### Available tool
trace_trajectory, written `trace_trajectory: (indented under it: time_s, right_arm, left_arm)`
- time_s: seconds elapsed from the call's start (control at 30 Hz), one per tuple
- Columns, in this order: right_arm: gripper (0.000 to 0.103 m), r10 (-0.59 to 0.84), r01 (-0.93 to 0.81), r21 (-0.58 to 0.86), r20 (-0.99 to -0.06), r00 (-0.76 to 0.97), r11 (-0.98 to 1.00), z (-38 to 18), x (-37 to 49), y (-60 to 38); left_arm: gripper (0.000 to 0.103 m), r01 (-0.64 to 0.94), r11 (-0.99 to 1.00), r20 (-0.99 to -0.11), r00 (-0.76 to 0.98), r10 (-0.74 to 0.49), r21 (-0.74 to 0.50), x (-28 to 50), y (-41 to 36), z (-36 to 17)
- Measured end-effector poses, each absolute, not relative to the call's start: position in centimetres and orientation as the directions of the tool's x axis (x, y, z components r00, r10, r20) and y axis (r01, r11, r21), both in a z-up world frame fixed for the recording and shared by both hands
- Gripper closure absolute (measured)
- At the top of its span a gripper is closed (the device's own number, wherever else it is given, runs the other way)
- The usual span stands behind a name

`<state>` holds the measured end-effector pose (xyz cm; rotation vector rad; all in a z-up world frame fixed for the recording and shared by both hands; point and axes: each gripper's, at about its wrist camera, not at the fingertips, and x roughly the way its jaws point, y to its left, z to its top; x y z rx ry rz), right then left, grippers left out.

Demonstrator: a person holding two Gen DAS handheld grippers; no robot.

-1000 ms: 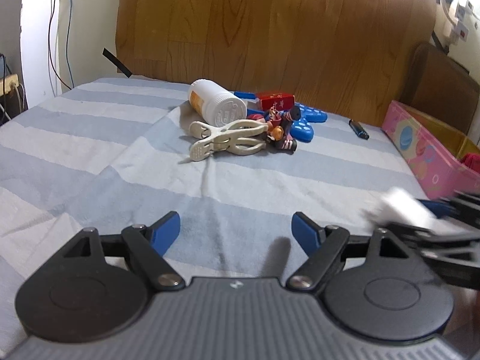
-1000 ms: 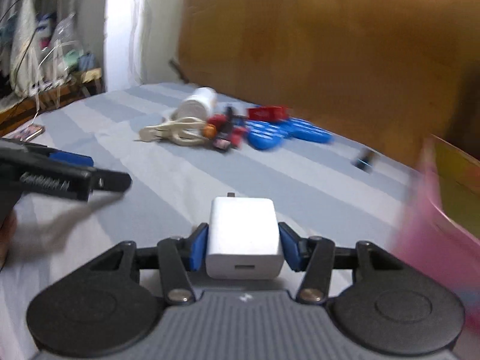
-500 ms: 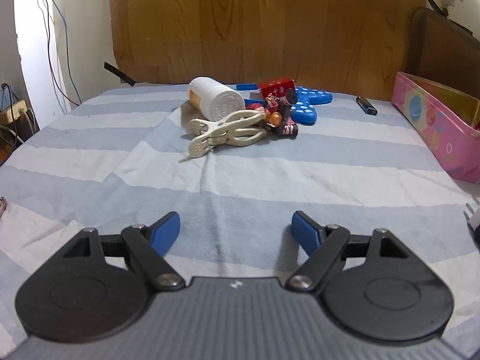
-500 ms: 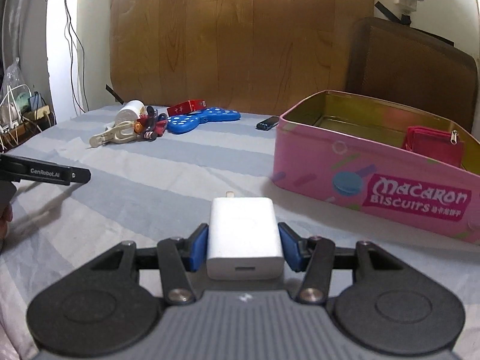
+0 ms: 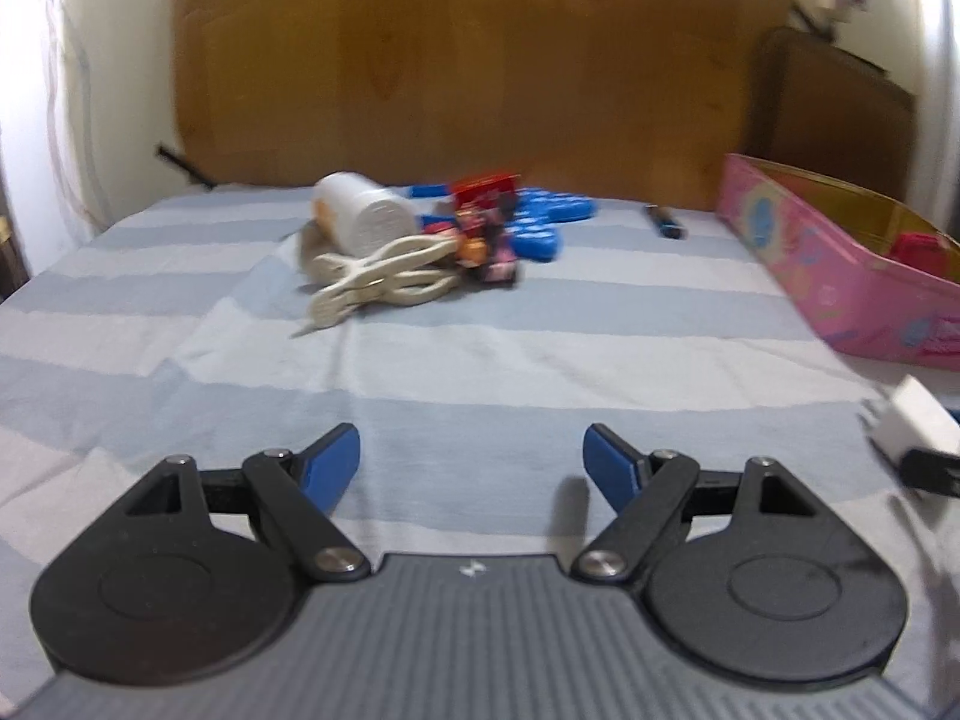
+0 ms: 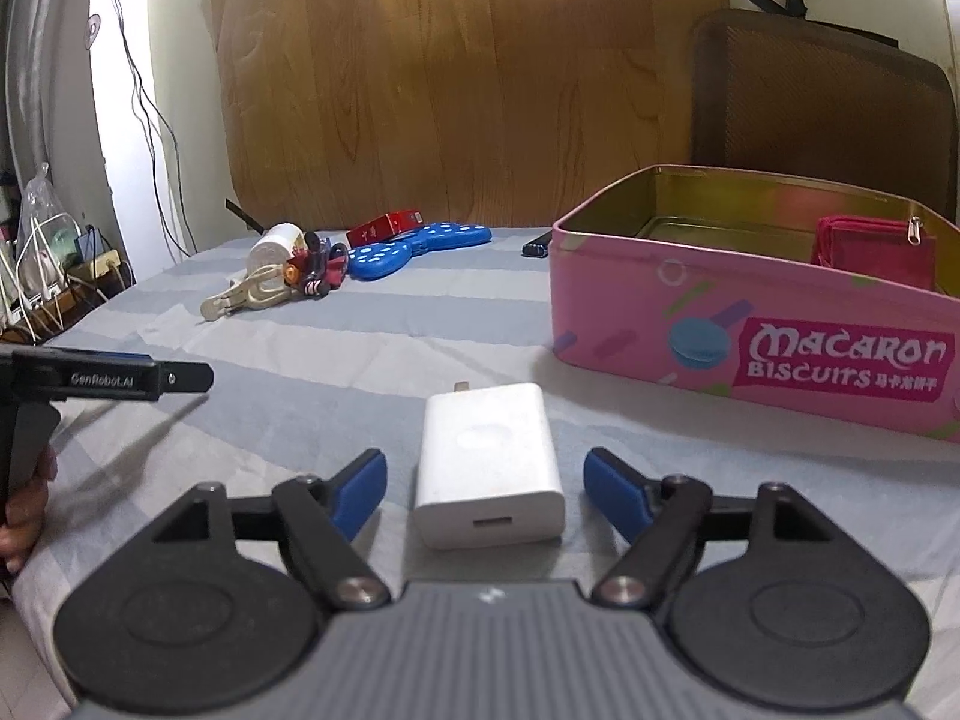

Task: Organize rigid objects
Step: 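Carry the white charger toward the pink tin with the right gripper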

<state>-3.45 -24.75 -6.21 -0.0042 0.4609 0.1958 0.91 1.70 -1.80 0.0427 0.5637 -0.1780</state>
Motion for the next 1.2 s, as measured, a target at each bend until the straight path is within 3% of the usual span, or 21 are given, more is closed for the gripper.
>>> trace_trajectory:
  time_s: [0.1,0.27,0.4,1.2]
  right_arm:
    - [0.028,0.188,-0.191,0.039,-0.442,0.877,0.981,-6.2,-3.5,-24.7]
    - [0.028,0.190,-0.191,0.042,-0.445,0.875,0.981,-6.2,-3.4,-24.7]
    - [0.028,0.192,-0.188,0.053,-0.445,0.875,0.981,-6.2,-3.4,-24.8]
    - [0.023,0.200,-0.184,0.078,-0.441,0.875,0.980,-6.2,-3.5,-25.0]
  left_arm:
    - [0.020,0.269,0.963,-0.548,0.804,-0.230,-0.008,0.7,0.6,-1.9]
    - [0.017,0.305,0.952,-0.577,0.780,-0.241,0.014,1.1,-0.1,-2.3]
    - [0.007,0.329,0.944,-0.590,0.766,-0.257,0.017,1.3,-0.2,-2.4]
    - [0.008,0.332,0.943,-0.585,0.765,-0.271,-0.003,1.3,0.1,-2.3]
